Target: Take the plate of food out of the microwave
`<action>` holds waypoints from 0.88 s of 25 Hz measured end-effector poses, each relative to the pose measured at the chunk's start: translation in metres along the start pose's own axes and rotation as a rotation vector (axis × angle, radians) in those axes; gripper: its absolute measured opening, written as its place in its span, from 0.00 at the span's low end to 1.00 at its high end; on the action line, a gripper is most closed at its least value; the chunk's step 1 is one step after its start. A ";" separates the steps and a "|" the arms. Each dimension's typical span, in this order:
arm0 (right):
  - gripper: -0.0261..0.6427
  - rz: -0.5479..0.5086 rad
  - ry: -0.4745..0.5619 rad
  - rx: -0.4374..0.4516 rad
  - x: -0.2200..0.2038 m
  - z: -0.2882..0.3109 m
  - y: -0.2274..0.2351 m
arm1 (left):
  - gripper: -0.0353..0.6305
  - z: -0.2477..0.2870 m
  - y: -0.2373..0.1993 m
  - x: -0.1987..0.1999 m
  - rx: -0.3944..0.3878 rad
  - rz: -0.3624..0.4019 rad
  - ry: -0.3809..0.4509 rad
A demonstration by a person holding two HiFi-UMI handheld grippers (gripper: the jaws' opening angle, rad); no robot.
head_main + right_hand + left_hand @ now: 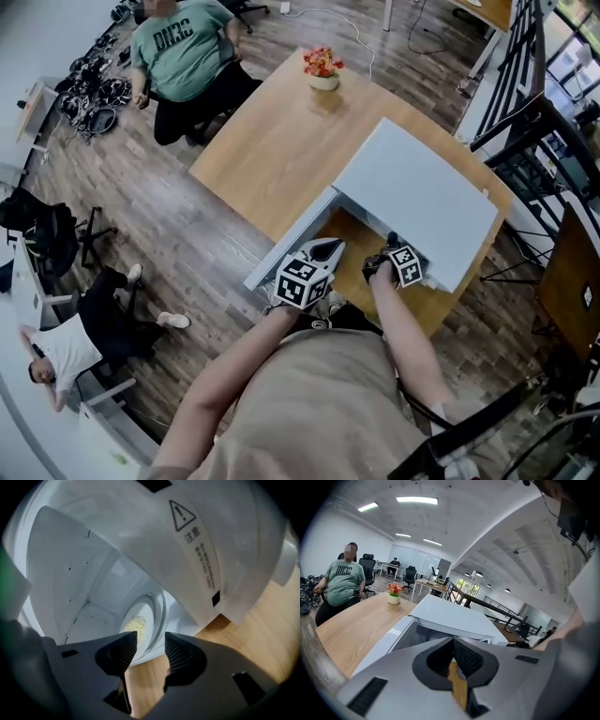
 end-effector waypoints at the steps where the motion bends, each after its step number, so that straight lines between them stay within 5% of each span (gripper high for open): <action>1: 0.29 0.008 0.001 -0.007 -0.004 0.002 -0.003 | 0.06 0.000 0.000 0.000 0.003 0.003 -0.006; 22: 0.29 0.090 0.047 -0.177 -0.032 0.013 -0.022 | 0.06 -0.012 -0.016 -0.002 -0.018 0.035 -0.097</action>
Point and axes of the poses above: the fingertips, and each gripper's own axes: z forward along the fingers, y to its right, x out of its top, the point moved 9 cm from there along -z, backward along the fingers, and after that the axes turned 10 degrees about -x, right-handed, at the moved point
